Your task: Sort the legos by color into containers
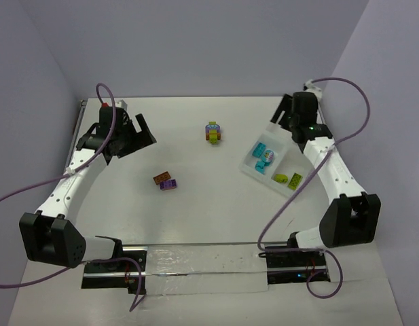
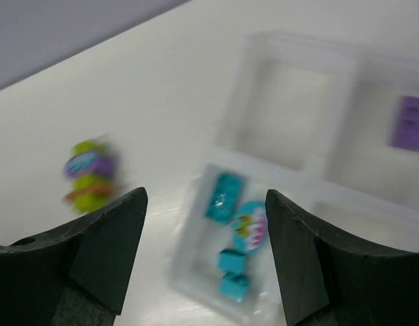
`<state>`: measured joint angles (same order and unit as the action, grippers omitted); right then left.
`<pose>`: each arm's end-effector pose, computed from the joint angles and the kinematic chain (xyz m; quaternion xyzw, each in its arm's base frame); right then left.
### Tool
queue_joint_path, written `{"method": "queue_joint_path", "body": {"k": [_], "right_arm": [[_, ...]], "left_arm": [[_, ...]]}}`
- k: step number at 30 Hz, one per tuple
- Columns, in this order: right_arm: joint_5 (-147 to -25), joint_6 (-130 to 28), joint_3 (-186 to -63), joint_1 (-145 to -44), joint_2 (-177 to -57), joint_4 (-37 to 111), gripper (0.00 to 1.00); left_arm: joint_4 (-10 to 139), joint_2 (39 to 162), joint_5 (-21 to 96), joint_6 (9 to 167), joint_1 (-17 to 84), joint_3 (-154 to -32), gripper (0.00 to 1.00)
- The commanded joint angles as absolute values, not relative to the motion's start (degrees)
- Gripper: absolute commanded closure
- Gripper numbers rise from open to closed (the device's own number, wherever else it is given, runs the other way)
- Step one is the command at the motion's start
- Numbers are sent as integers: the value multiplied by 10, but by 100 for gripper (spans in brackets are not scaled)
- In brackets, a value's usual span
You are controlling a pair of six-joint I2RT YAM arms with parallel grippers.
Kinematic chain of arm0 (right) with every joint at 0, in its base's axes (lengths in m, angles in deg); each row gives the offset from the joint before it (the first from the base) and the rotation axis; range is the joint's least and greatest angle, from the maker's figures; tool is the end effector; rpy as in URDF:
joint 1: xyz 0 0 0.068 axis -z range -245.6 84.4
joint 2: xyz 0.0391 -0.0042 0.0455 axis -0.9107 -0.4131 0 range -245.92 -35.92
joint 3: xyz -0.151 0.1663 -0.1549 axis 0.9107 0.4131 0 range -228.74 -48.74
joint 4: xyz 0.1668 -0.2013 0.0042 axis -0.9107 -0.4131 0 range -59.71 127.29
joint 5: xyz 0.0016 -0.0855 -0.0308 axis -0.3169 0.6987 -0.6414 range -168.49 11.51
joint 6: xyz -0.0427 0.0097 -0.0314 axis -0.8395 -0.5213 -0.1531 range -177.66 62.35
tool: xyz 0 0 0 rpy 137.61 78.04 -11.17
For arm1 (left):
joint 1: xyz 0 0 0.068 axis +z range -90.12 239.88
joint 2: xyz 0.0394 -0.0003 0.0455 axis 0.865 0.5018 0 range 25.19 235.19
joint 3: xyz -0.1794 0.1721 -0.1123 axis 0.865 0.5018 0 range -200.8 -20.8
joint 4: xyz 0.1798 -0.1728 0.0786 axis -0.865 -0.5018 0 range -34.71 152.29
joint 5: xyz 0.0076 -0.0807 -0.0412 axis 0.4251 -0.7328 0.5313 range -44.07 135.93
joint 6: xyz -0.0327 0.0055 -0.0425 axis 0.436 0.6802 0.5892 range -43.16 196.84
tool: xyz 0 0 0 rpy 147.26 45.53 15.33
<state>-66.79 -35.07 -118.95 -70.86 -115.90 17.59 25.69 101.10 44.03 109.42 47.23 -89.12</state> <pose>0.3198 0.0221 0.3376 0.1802 0.8416 0.0353 0.5079 0.2780 -0.0636 0.3203 -0.1530 0.9083 -0.1637 0.3533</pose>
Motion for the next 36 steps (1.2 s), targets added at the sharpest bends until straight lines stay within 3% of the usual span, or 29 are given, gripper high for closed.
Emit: {"method": "queue_joint_path", "body": {"k": [1, 6, 9, 14, 20, 36], "right_arm": [[-740, -374, -1192, -799, -1134, 191, 22], [-754, -402, -1183, -932, -1173, 190, 22], [-764, -393, -1185, -955, -1194, 184, 22], [-771, -375, -1194, -957, -1202, 184, 22], [-756, -374, -1200, -957, -1203, 177, 22], [-713, -406, -1212, -953, -1194, 154, 21]], "left_arm": [[240, 1016, 456, 1120, 471, -865, 3], [240, 994, 470, 1156, 451, -787, 5], [244, 1000, 464, 1165, 425, -751, 5], [273, 1040, 496, 1207, 356, -718, 5], [266, 1094, 493, 1225, 335, -744, 10], [272, 1211, 510, 1196, 302, -813, 9]]}}
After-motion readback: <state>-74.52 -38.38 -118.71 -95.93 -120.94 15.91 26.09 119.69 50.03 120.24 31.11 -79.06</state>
